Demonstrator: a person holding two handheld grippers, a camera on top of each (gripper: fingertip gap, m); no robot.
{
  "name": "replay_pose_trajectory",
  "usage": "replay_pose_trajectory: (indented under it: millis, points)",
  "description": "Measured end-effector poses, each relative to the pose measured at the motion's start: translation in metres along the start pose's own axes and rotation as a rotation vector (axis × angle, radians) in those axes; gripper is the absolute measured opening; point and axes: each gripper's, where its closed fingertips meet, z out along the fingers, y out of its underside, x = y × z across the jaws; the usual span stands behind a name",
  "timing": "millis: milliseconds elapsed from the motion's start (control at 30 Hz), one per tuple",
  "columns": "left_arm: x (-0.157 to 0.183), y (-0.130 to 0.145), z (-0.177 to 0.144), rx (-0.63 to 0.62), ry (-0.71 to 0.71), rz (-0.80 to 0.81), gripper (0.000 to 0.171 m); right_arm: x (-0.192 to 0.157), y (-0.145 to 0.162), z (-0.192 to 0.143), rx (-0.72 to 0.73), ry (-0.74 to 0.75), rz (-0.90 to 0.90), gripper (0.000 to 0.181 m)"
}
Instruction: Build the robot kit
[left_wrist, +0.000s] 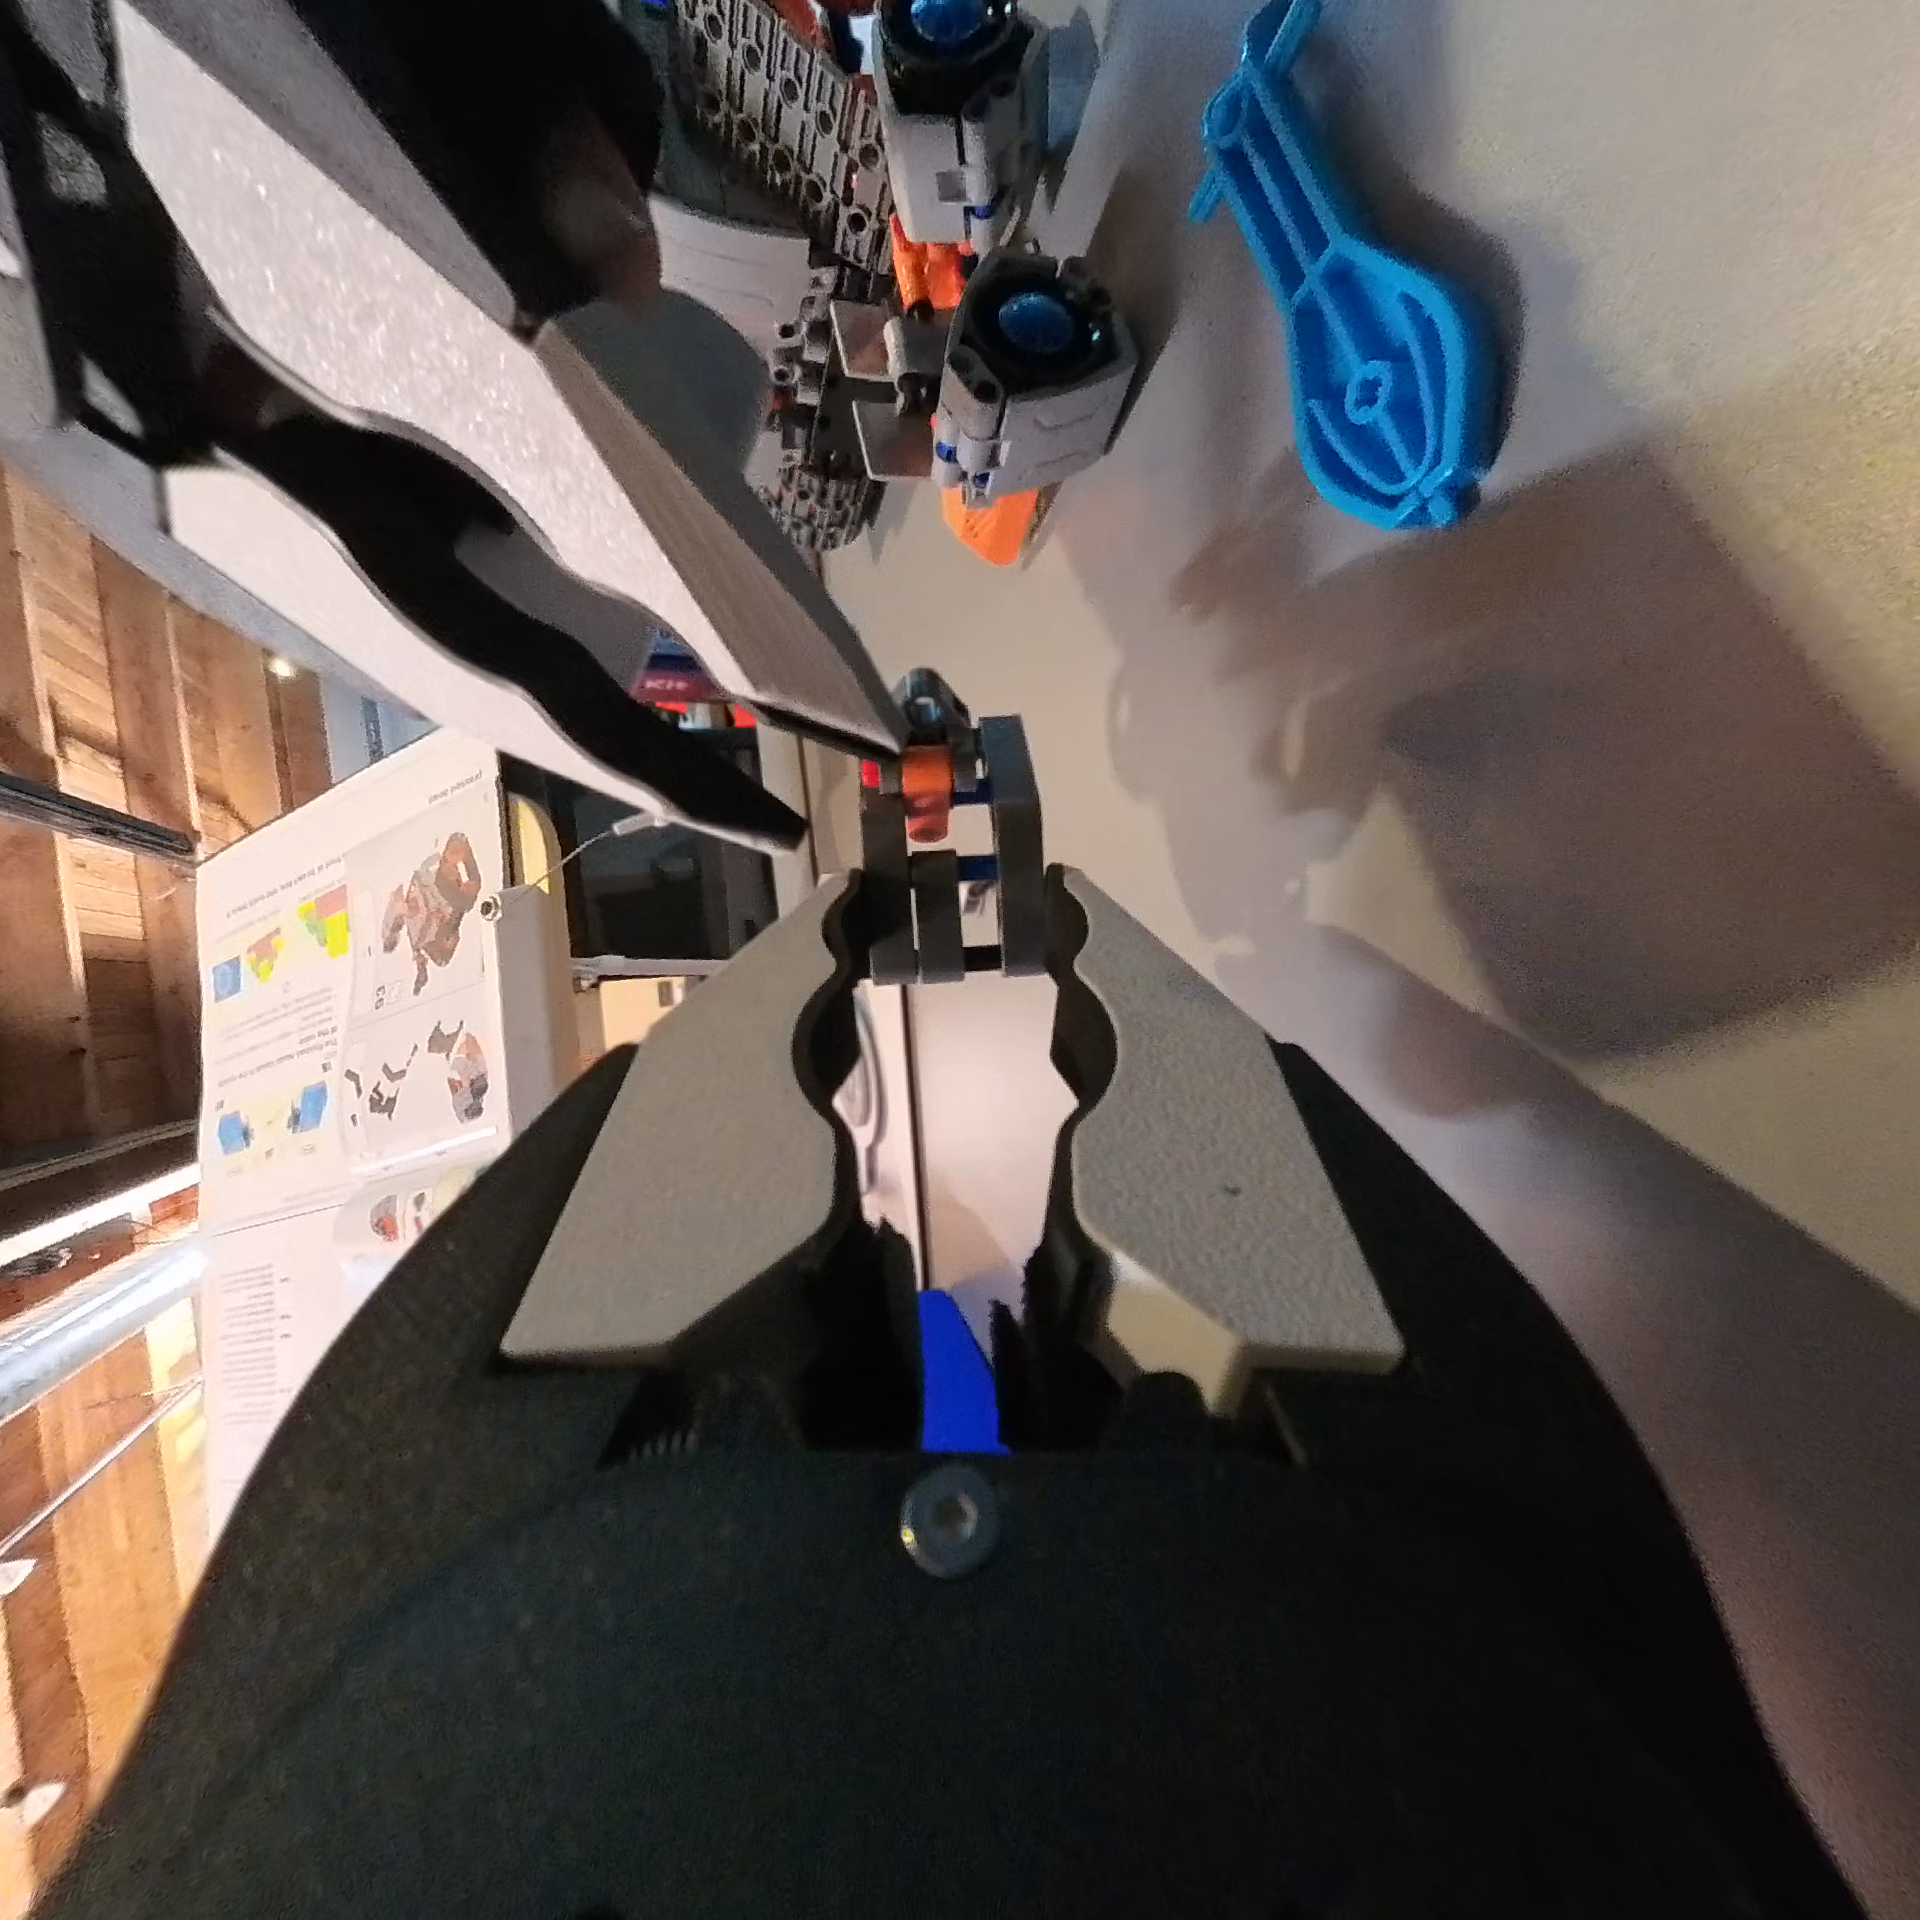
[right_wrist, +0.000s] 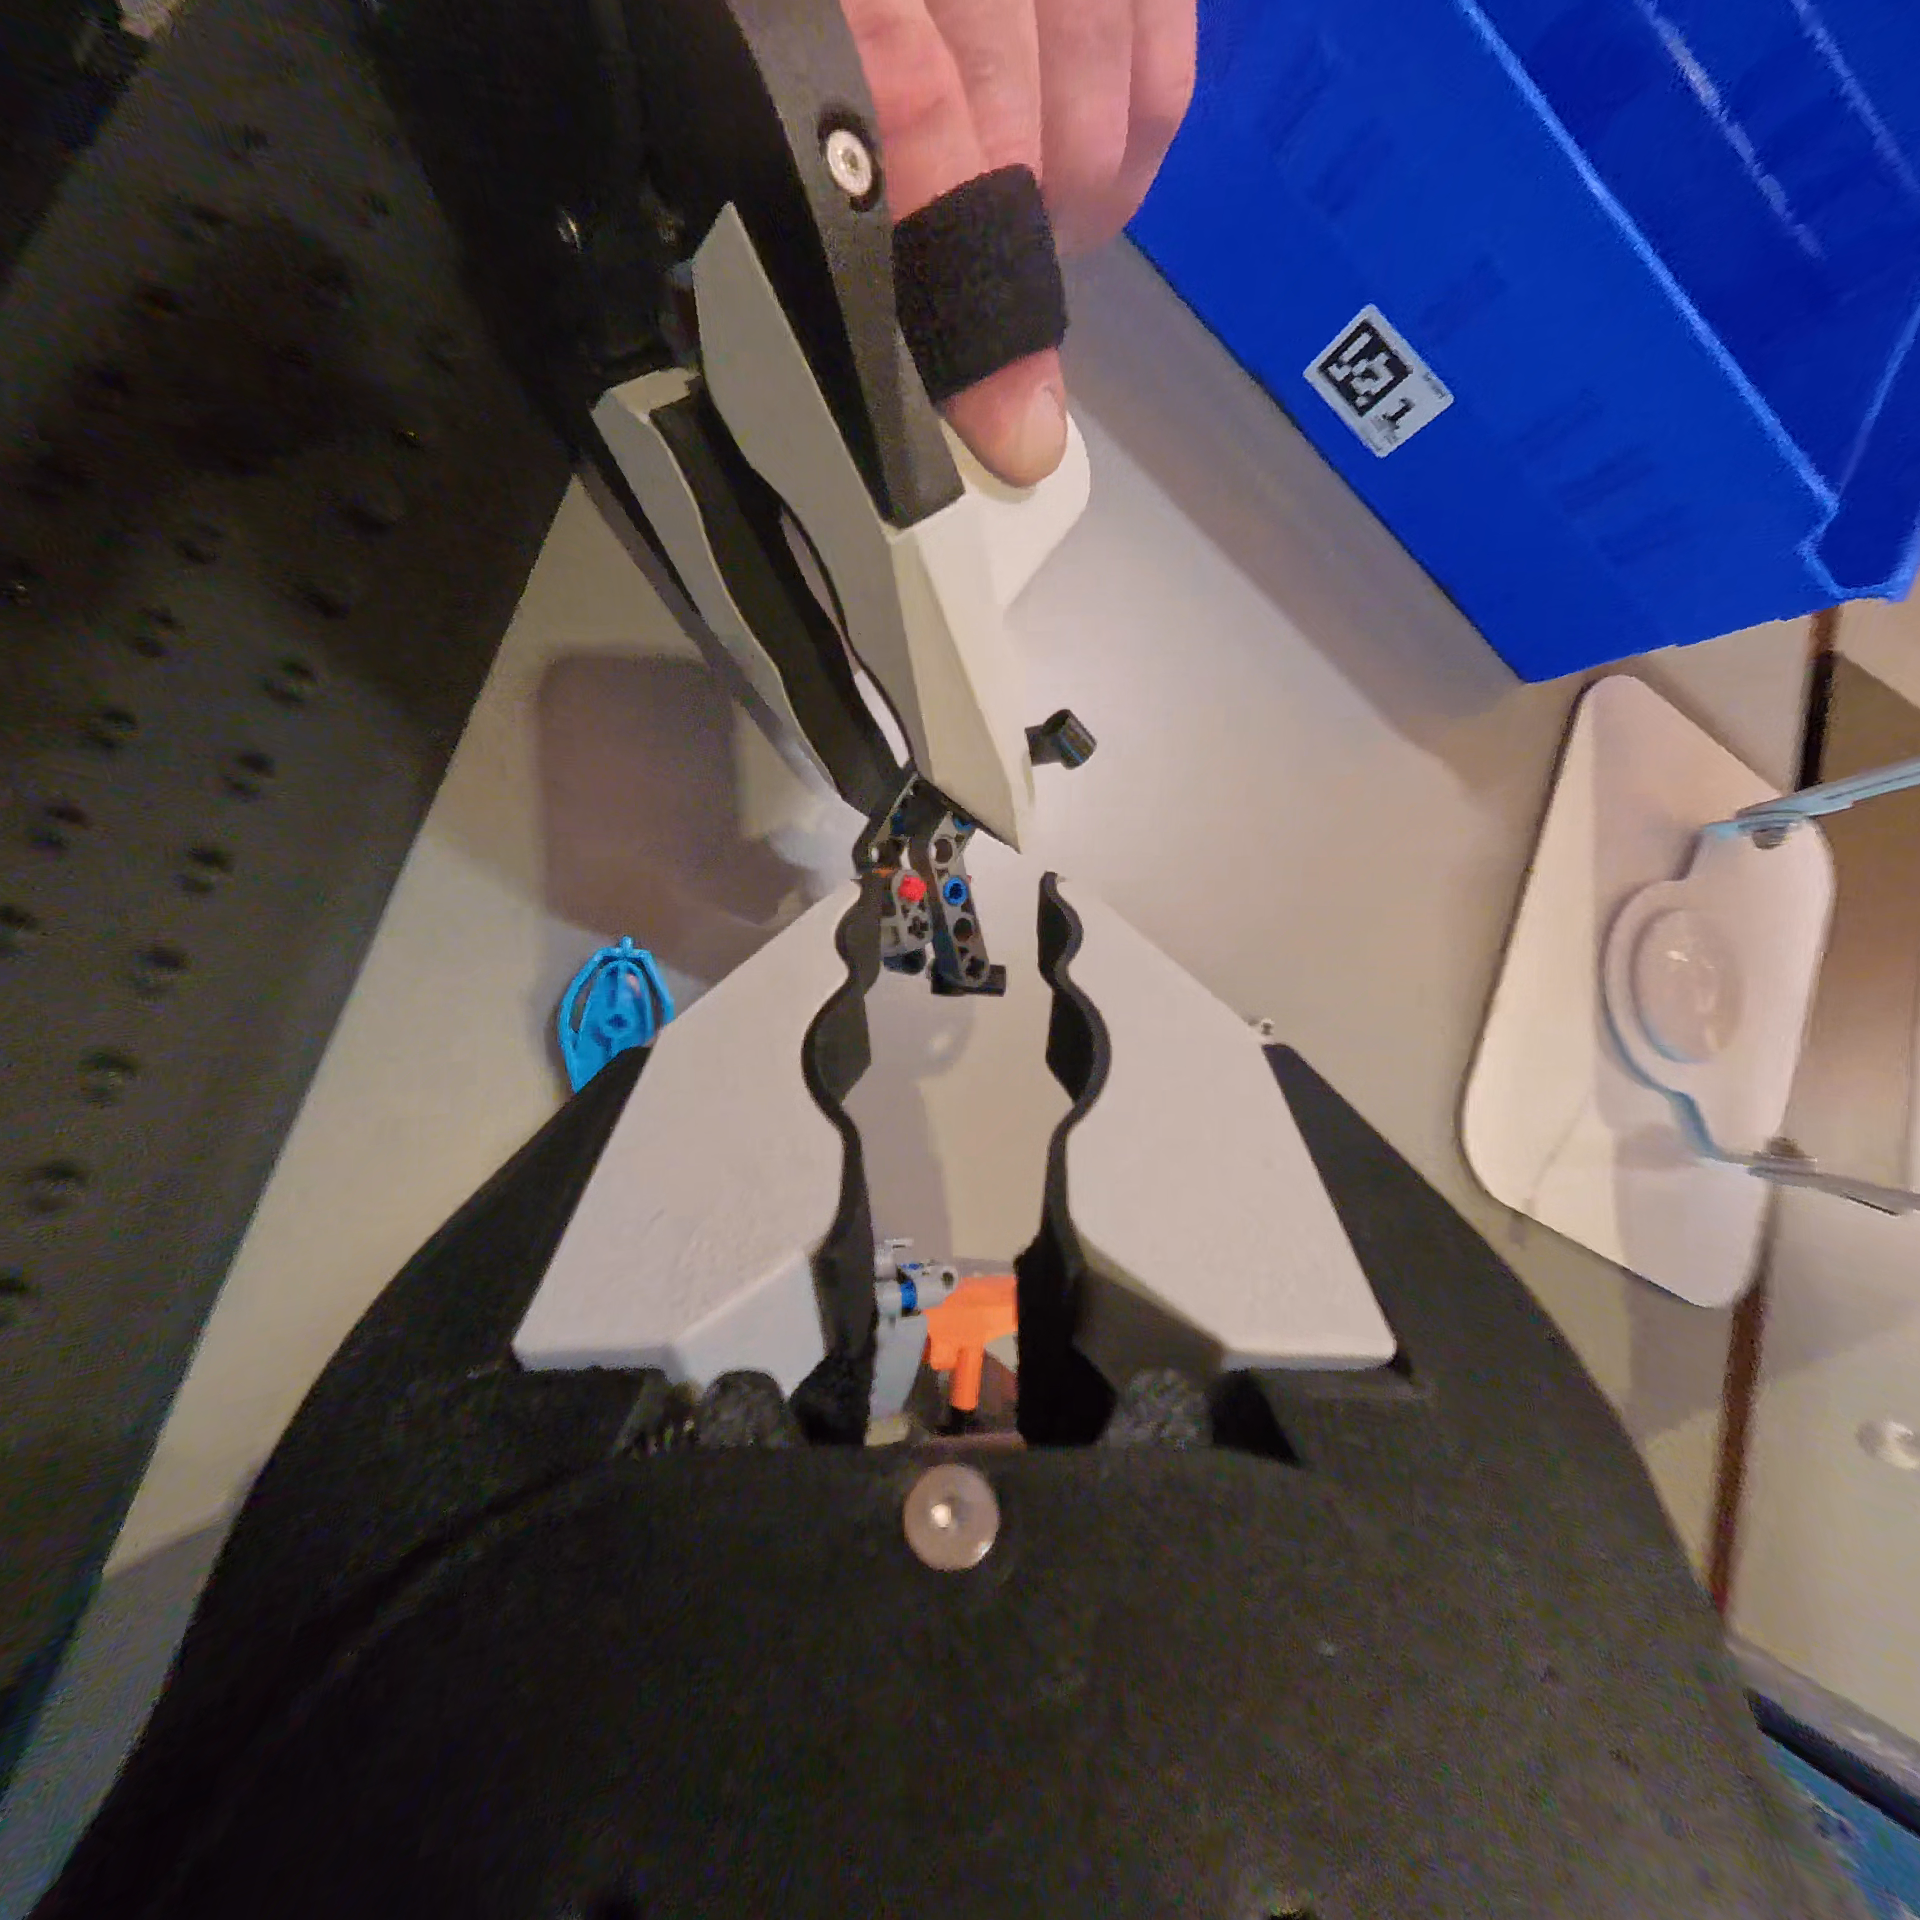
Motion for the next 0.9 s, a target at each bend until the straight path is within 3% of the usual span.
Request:
replay_pose_trajectory:
  millis: [233,467,767,900]
  points:
    - [0.005,-0.005,0.000,0.037,-0.016,0.056,0.032,-0.015,0.009,0.013,-0.019,-0.169,0.137,0.020]
    - [0.030,-0.006,0.007,0.054,0.084,0.043,0.033,-0.028,0.025,0.031,-0.115,-0.219,0.158,0.019]
    - [0.045,-0.011,-0.002,0.131,0.305,-0.214,0.035,-0.032,0.032,0.038,-0.186,-0.216,0.126,0.018]
    - [0.037,-0.011,-0.001,0.125,0.325,-0.304,0.016,-0.032,0.033,0.038,-0.207,-0.210,0.110,0.018]
